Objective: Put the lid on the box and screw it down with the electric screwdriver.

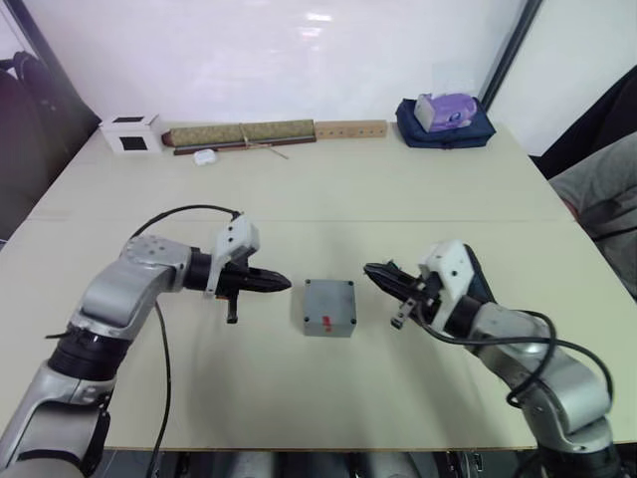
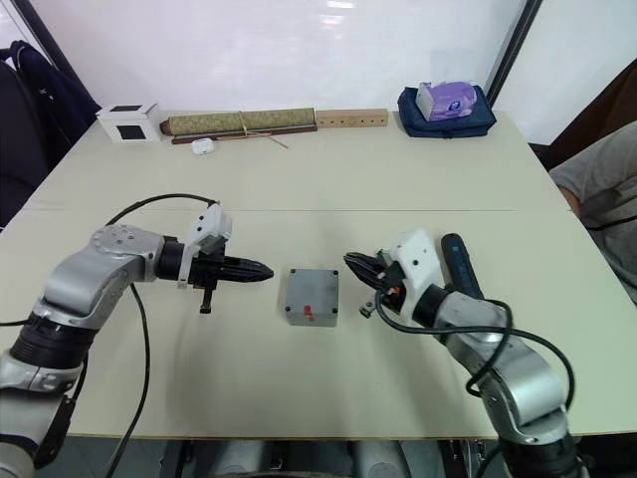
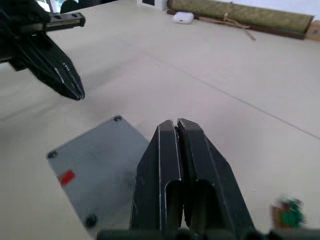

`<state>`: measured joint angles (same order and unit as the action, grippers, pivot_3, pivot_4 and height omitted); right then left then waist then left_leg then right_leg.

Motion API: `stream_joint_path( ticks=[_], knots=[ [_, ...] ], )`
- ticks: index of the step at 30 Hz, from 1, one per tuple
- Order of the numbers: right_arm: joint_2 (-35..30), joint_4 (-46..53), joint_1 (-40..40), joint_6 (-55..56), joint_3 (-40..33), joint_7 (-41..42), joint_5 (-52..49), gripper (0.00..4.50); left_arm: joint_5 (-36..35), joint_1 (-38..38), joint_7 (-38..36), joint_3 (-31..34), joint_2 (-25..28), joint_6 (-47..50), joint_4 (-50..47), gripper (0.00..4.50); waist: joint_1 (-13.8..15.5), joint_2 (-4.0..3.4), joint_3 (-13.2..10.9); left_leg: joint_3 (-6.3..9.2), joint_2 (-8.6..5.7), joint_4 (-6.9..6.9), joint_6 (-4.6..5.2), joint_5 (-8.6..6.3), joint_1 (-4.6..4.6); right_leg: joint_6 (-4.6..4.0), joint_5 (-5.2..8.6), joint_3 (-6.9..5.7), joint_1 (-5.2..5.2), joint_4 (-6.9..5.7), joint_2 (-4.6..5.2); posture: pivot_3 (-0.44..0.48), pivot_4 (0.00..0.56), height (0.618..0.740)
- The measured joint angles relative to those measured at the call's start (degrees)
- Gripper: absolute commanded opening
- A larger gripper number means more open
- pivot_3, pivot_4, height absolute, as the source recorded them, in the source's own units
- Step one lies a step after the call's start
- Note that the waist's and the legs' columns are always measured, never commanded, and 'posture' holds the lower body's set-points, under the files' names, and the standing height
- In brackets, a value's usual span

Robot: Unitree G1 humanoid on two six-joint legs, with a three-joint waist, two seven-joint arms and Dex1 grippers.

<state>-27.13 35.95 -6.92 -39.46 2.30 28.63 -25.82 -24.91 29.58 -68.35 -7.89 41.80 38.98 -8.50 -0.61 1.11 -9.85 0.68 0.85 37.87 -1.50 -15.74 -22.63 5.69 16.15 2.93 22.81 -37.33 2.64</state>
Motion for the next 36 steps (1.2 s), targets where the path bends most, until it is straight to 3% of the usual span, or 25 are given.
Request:
stream_joint_path(
  ticks=[7,36],
  knots=[
    [0.11,-3.09,-1.21,2.59,4.2,0.85,2.9,0.01,-2.16,-0.89,3.41,0.78,-0.93,2.82,-4.47,0.0,-0.23,0.0,0.0,-0.03,-0.02,0.03,0.0,0.0,-0.02,0.01,-0.01,0.01,0.01,0.06,-0.03,0.0,0.15,0.74],
    [0.48,-9.33,-0.98,7.01,5.89,2.68,7.8,0.01,-3.09,-0.66,5.45,0.1,-1.95,2.82,-5.29,0.0,-0.27,0.0,-0.01,-0.03,-0.03,0.01,0.0,0.0,-0.02,0.01,-0.01,0.0,0.04,0.03,-0.08,0.0,0.15,0.74]
  ],
)
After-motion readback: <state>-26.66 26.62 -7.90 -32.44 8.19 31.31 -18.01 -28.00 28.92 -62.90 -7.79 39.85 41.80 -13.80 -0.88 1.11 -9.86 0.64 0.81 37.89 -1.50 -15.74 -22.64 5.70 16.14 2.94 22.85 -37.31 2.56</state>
